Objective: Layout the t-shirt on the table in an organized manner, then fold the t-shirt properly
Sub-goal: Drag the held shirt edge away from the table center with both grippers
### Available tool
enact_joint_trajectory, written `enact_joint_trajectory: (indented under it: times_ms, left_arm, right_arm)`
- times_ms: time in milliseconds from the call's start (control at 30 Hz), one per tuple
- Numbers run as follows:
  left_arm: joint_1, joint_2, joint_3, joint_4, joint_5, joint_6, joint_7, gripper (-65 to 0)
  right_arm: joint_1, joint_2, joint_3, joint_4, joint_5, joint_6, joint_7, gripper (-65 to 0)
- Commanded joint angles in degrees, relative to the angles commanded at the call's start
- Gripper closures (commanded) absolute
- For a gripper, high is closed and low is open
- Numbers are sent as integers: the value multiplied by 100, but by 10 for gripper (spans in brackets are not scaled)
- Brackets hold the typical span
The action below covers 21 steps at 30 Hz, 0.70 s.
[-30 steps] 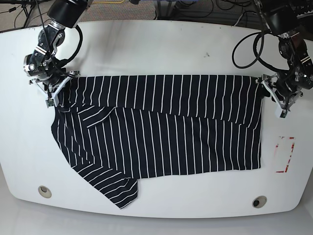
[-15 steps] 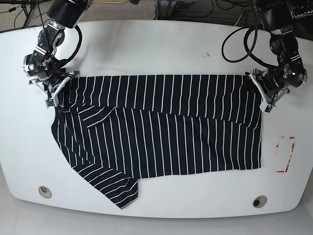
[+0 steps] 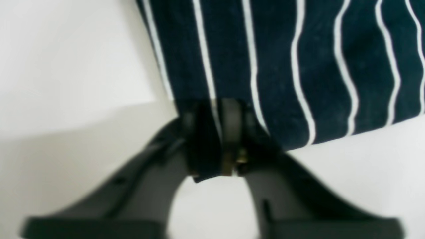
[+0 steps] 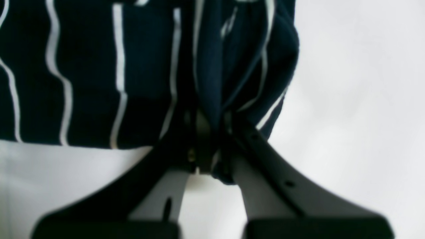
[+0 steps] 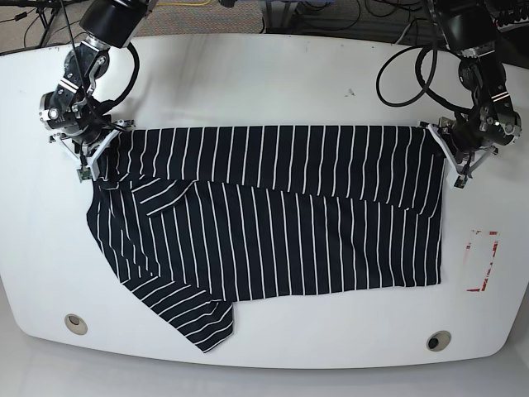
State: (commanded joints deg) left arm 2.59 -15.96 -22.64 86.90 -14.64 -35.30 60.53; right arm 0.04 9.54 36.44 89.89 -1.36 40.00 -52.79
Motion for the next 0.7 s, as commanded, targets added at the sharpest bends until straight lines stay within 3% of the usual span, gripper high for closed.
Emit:
enact_joint_trajectory:
  times_ms: [700]
  left_arm:
    - [1020, 0, -18, 809, 0, -9, 26, -7]
  right_arm:
    - [-607, -18, 0, 624, 0, 0, -123, -8]
